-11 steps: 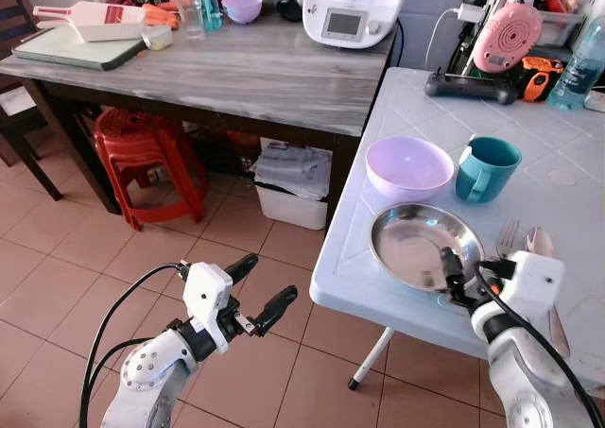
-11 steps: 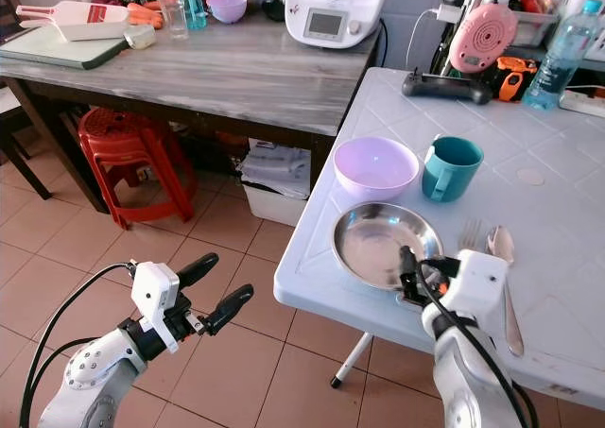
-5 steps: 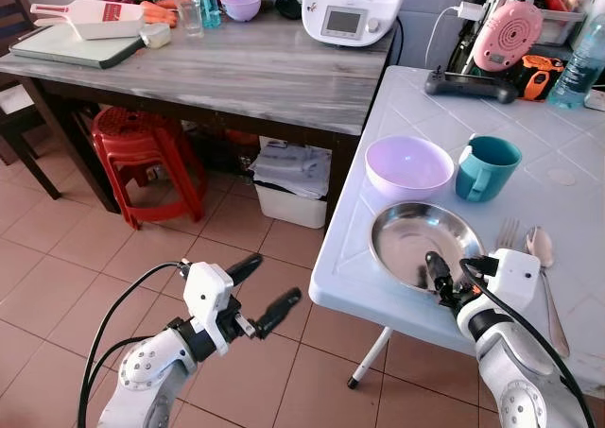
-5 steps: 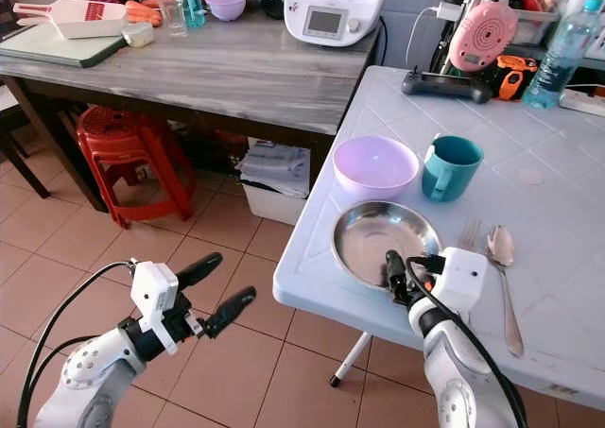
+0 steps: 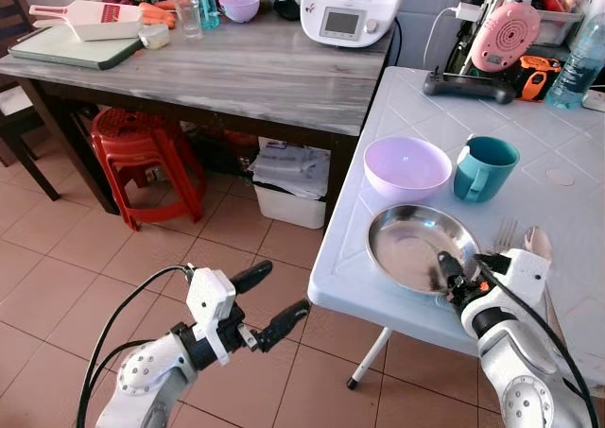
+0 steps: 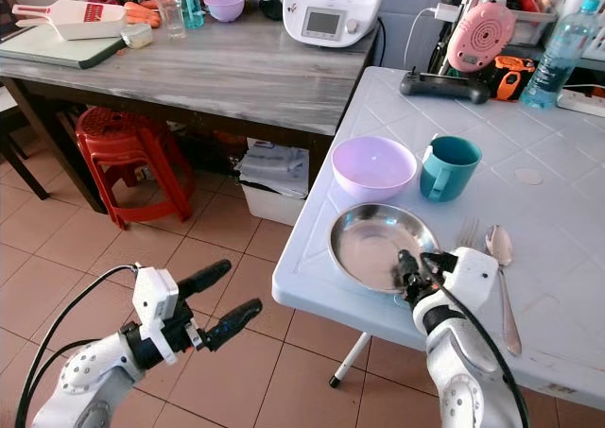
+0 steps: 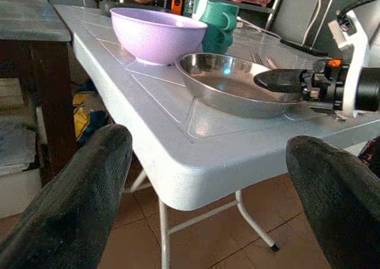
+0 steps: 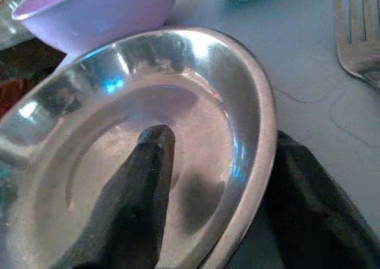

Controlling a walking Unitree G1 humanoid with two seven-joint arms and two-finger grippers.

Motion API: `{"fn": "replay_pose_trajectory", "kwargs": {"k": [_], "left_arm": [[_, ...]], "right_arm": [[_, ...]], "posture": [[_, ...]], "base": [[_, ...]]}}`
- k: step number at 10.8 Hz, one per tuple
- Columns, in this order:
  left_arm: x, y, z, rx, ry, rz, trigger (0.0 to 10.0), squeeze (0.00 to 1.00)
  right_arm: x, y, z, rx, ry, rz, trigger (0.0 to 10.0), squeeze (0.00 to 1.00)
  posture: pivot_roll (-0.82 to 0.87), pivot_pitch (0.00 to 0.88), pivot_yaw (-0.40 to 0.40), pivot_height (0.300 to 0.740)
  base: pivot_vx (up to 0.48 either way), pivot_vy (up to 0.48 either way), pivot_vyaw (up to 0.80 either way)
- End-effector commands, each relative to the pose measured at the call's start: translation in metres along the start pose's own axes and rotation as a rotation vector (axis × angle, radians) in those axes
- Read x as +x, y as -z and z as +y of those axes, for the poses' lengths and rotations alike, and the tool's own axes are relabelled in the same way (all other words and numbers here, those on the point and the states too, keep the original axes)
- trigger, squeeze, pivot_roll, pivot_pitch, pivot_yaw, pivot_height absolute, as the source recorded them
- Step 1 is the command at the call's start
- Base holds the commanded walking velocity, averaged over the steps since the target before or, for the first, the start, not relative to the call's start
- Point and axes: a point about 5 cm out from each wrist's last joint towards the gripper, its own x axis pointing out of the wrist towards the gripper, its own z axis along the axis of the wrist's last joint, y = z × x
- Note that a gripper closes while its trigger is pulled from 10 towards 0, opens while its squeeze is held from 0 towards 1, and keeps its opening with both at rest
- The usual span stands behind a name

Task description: Setting the table

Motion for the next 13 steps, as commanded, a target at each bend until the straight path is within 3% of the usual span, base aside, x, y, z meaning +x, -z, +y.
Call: {"fn": "replay_pose_trajectory", "kwargs": {"k": [1, 7, 11, 12, 13], "left_arm": [[0.0, -0.003, -0.002, 0.008, 0.034, 0.001, 10.0, 0.0], [0.005, -0.011, -0.005, 0.017, 0.061, -0.01, 10.0, 0.0], [0.001, -0.014, -0.003, 0.037, 0.069, -0.001, 10.0, 0.0], [0.001, -0.013, 0.008, 0.074, -0.039, -0.007, 10.0, 0.0], [0.0, -0.01, 0.02, 0.097, -0.158, -0.006, 10.0, 0.0]], "right_arm": [[0.001, 0.016, -0.001, 0.046, 0.017, 0.08, 0.0, 0.0], [0.001, 0.027, -0.001, 0.127, 0.026, 0.159, 0.0, 0.0], [0.004, 0.023, -0.003, 0.168, 0.066, 0.136, 0.0, 0.0], [0.006, 0.021, -0.004, 0.127, 0.083, 0.133, 5.8, 0.0], [0.007, 0.021, -0.004, 0.103, 0.09, 0.145, 10.0, 0.0]], "posture": [[-0.01, 0.069, 0.022, 0.74], [0.0, 0.065, 0.026, 0.74], [0.0, 0.061, 0.033, 0.74], [0.0, 0.057, 0.035, 0.74], [-0.01, 0.05, 0.038, 0.74]], "base": [[0.0, 0.0, 0.0], [0.0, 0.0, 0.0], [0.0, 0.0, 0.0], [0.0, 0.0, 0.0], [0.0, 0.0, 0.0]]}}
